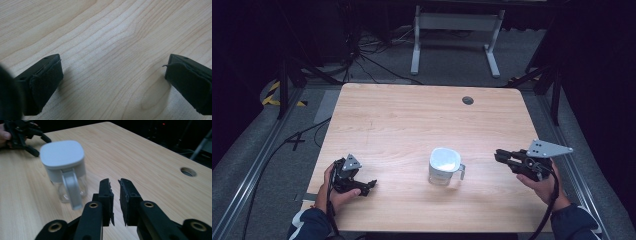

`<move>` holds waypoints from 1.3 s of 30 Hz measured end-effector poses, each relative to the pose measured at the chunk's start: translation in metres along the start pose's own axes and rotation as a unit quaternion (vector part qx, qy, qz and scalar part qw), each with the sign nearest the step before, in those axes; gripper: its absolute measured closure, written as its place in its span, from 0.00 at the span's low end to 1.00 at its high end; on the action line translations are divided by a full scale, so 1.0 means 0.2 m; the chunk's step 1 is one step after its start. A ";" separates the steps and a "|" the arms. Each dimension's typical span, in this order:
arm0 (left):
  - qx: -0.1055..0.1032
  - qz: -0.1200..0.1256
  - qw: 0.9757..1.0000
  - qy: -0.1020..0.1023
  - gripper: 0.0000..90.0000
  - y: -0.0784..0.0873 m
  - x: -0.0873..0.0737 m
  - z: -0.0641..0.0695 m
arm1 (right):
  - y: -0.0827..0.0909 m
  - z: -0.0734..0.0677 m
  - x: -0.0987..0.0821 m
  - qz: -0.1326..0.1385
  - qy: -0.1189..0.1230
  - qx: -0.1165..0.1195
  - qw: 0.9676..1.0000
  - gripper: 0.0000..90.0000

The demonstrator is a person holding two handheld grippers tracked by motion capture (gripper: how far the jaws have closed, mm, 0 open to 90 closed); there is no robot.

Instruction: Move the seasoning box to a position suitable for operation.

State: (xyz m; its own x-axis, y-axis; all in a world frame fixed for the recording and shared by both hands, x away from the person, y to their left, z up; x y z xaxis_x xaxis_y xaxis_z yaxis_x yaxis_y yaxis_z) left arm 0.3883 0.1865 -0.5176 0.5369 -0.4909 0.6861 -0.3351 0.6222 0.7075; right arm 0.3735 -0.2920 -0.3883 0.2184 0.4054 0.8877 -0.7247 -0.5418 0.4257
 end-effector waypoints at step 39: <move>0.021 0.009 0.999 0.023 0.05 -0.01 0.01 0.02 | -0.33 -0.34 0.18 -0.013 0.091 0.113 0.989 1.00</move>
State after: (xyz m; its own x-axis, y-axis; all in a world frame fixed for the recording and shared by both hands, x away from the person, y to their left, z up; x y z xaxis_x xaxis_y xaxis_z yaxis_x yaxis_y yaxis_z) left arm 0.3860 0.1823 -0.5165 0.5651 -0.4505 0.6911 -0.3766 0.6045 0.7020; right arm 0.3838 -0.1916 -0.3969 0.0979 0.5361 0.8384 -0.5512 -0.6722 0.4943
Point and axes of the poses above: each handheld gripper's, and its own axes: y roughly backward along the jaws, x roughly out of its top, z roughly to its right, the point moved 5 cm from there along -y, roughly forward along the jaws, and after that the axes turned 12 degrees about -x, right-handed, at the moved point
